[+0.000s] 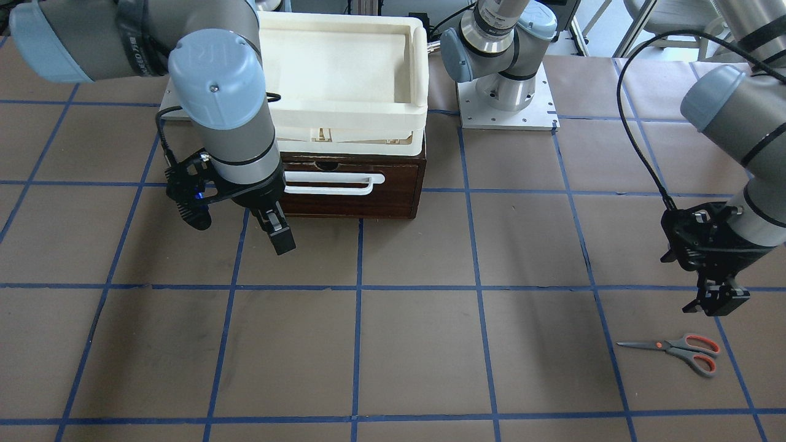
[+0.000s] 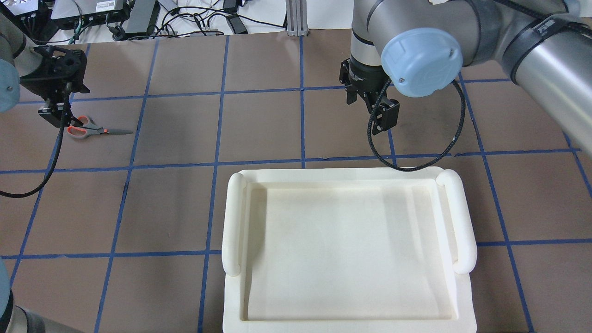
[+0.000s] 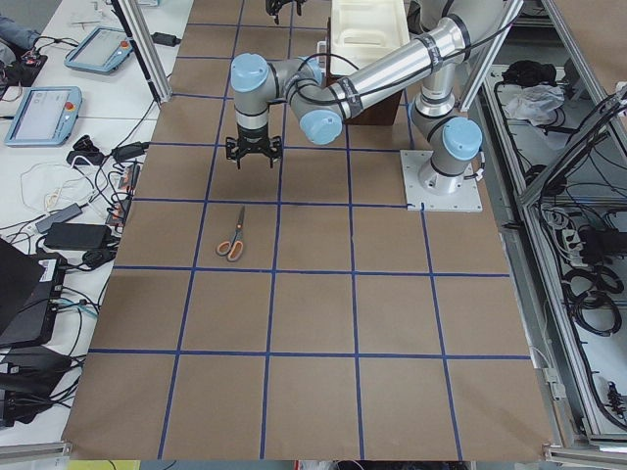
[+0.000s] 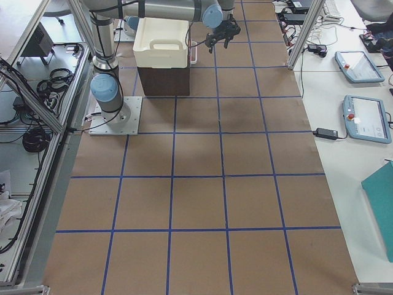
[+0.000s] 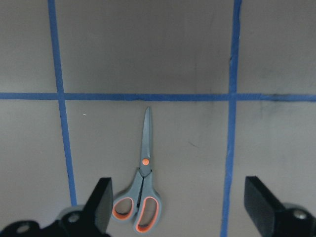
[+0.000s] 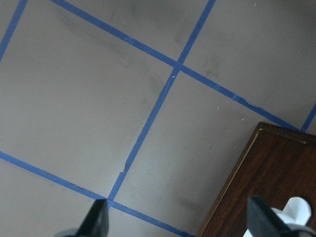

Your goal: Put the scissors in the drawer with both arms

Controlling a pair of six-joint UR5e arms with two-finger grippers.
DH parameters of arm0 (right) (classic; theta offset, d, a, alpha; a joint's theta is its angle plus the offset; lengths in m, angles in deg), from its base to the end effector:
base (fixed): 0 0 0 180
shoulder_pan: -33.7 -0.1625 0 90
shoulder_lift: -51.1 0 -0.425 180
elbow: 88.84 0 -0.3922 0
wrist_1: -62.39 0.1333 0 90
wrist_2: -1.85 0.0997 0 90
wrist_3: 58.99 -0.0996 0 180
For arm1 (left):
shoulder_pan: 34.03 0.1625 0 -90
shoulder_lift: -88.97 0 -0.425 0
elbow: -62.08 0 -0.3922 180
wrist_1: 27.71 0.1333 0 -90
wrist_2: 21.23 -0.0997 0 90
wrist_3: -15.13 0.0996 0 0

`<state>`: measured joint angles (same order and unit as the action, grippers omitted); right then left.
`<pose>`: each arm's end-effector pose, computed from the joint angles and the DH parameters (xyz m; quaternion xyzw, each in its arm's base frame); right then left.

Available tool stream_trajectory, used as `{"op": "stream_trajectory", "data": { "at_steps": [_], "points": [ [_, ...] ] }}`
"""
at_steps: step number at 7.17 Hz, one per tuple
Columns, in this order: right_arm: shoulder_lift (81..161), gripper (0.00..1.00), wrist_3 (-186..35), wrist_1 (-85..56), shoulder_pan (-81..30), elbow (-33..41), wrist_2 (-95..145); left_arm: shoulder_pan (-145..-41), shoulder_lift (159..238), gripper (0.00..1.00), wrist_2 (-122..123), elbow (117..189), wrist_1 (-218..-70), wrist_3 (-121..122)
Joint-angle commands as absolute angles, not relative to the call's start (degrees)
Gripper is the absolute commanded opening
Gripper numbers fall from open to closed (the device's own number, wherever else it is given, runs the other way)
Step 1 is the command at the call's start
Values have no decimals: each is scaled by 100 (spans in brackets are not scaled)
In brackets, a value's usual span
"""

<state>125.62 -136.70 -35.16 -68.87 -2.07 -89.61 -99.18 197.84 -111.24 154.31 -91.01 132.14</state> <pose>0.2556 -0.5454 0.3815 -0.5374 -0.8422 -0.0199 0.0380 0.1364 -0.6116 0.3341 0.7194 0.6928 -0.0159 0.0462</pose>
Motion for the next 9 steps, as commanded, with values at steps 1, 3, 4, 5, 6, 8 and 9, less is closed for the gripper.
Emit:
{"op": "stream_trajectory", "data": {
  "at_steps": [1,3,4,5,6,8,9],
  "points": [
    [12248,100,-14755,-3413,-7071,-236,-8894,-9575,20452,94,-11245,15349,-8828,14315],
    [12064,100,-15405,-3193,-7107,-245,-8447,-9468,20962,94,-11237,14858,-8616,15151],
    [12019,100,-15487,-3183,-7115,-236,-8341,-9415,21226,94,-11237,14726,-8607,15215],
    [11940,100,-15766,-3131,-7159,-236,-8219,-9415,21411,94,-11167,14716,-8607,15172],
    [11879,100,-15969,-3113,-7246,-236,-8113,-9415,21578,94,-11114,14715,-8607,15041],
    [11860,100,-16234,-2939,-7265,-245,-8112,-9415,21650,94,-11114,14707,-8598,14794],
    [11869,100,-16252,-2772,-7265,-254,-8112,-9423,21650,89,-11114,14707,-8494,14785]
  ]
}}
